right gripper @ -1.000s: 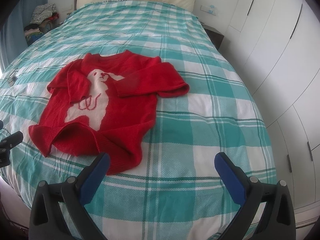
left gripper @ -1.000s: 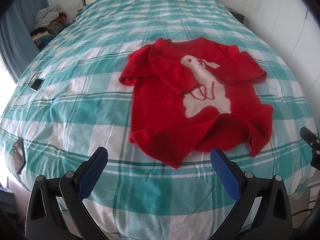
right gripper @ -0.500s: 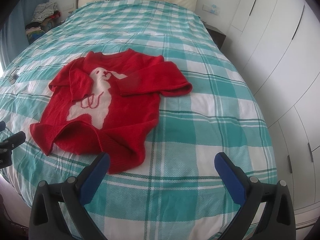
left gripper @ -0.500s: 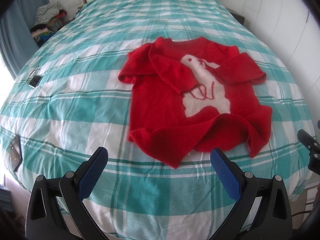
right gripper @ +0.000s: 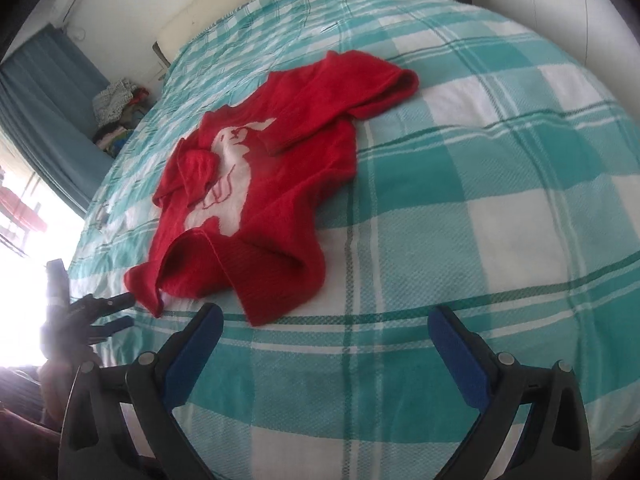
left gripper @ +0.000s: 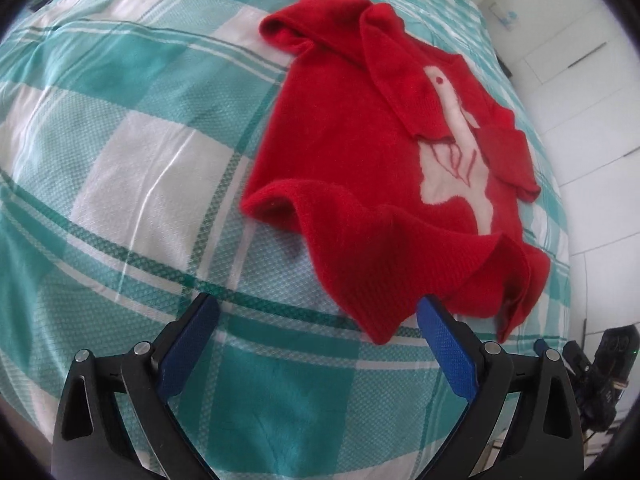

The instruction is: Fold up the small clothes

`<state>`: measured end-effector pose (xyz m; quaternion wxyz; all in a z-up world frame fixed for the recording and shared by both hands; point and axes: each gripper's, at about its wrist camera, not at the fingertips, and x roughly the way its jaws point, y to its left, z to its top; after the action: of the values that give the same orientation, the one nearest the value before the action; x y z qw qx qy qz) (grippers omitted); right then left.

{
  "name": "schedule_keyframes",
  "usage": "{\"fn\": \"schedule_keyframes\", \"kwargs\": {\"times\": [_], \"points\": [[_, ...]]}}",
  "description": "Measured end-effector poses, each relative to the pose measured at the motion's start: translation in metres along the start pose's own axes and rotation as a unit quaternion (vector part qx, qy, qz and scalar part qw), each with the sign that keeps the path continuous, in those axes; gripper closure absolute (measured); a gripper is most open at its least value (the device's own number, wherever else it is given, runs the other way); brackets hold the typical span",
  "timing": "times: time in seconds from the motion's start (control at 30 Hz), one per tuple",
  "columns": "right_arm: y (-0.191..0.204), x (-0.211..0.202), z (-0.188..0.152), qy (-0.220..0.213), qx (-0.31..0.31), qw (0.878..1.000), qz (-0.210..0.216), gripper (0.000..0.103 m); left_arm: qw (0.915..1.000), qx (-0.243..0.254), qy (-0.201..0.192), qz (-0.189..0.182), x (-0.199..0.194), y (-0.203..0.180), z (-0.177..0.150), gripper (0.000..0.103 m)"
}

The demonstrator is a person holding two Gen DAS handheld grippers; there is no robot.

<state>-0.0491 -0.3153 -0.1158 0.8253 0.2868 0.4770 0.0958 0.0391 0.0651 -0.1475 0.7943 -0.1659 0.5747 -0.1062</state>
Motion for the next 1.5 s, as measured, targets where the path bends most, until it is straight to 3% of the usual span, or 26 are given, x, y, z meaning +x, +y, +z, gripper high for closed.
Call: {"fn": "schedule_keyframes", "kwargs": {"times": [0.07, 0.13, 0.23, 0.3, 0.33, 0.37, 0.4, 0.47, 0.57, 0.73, 0.87, 0.9, 0.97, 1.0, 1.07, 1.17, 1.23, 1.37, 1.5], "points": [[-0.005, 0.018, -0.004, 0.008, 0.031, 0.997, 0.069, 0.020, 0.9998, -0.006, -0.019, -0.002, 0.003, -0.002, 0.005, 0.010], [-0.013, 0.034, -0.007, 0.015, 0.078, 0.991, 0.109, 0.029, 0.9988, -0.023, -0.034, -0.026, 0.005, 0.004, 0.011, 0.022], [-0.021, 0.055, -0.012, 0.020, 0.141, 0.975, 0.173, 0.039, 0.9961, -0.038, -0.034, -0.072, 0.010, 0.008, 0.016, 0.050], [-0.019, 0.065, -0.012, 0.012, 0.149, 0.971, 0.186, 0.042, 0.9953, -0.029, -0.020, -0.090, 0.014, 0.007, 0.020, 0.093], [-0.018, 0.067, -0.011, 0.006, 0.151, 0.971, 0.184, 0.044, 0.9953, -0.024, -0.015, -0.092, 0.014, 0.007, 0.020, 0.096], [-0.019, 0.068, -0.010, 0.003, 0.155, 0.971, 0.181, 0.056, 0.9952, -0.018, -0.014, -0.095, 0.011, 0.008, 0.020, 0.098], [-0.019, 0.068, -0.009, 0.004, 0.157, 0.972, 0.175, 0.075, 0.9950, -0.012, -0.011, -0.099, 0.007, 0.010, 0.019, 0.099], [-0.016, 0.060, -0.007, 0.007, 0.147, 0.975, 0.168, 0.099, 0.9941, 0.005, -0.006, -0.108, -0.008, 0.017, 0.014, 0.099], [-0.012, 0.033, -0.008, 0.023, 0.109, 0.981, 0.160, 0.100, 0.9930, 0.039, 0.008, -0.111, -0.033, 0.030, 0.005, 0.099], [-0.006, -0.007, -0.010, 0.054, 0.030, 0.993, 0.097, 0.100, 0.9918, 0.074, 0.038, -0.097, -0.040, 0.041, -0.008, 0.098], [-0.007, 0.003, -0.009, 0.057, 0.019, 0.994, 0.096, 0.097, 0.9919, 0.051, 0.048, -0.105, -0.028, 0.051, -0.012, 0.087], [-0.010, 0.008, -0.010, 0.055, 0.019, 0.993, 0.103, 0.085, 0.9920, 0.044, 0.050, -0.107, -0.025, 0.053, -0.014, 0.078], [-0.022, 0.018, -0.016, 0.046, 0.023, 0.993, 0.103, 0.064, 0.9912, 0.035, 0.053, -0.117, -0.023, 0.057, -0.017, 0.072], [-0.027, 0.024, -0.015, 0.039, 0.022, 0.995, 0.090, 0.059, 0.9911, 0.035, 0.052, -0.118, -0.022, 0.056, -0.018, 0.071], [-0.035, 0.028, -0.005, 0.008, 0.027, 0.996, 0.079, 0.059, 0.9903, 0.044, 0.052, -0.121, -0.024, 0.054, -0.021, 0.068], [-0.041, 0.038, 0.023, -0.017, 0.015, 0.995, 0.102, 0.059, 0.9889, 0.053, 0.052, -0.129, -0.020, 0.049, -0.021, 0.067], [-0.036, 0.057, 0.041, 0.014, -0.001, 0.989, 0.148, 0.058, 0.9865, 0.053, 0.058, -0.144, -0.015, 0.046, -0.019, 0.067], [-0.011, 0.088, 0.054, 0.110, -0.022, 0.953, 0.280, 0.057, 0.9849, 0.057, 0.061, -0.152, -0.014, 0.044, -0.019, 0.067], [0.016, 0.075, 0.032, 0.176, -0.084, 0.928, 0.318, 0.057, 0.9819, 0.055, 0.068, -0.168, -0.017, 0.048, -0.025, 0.067]]}}
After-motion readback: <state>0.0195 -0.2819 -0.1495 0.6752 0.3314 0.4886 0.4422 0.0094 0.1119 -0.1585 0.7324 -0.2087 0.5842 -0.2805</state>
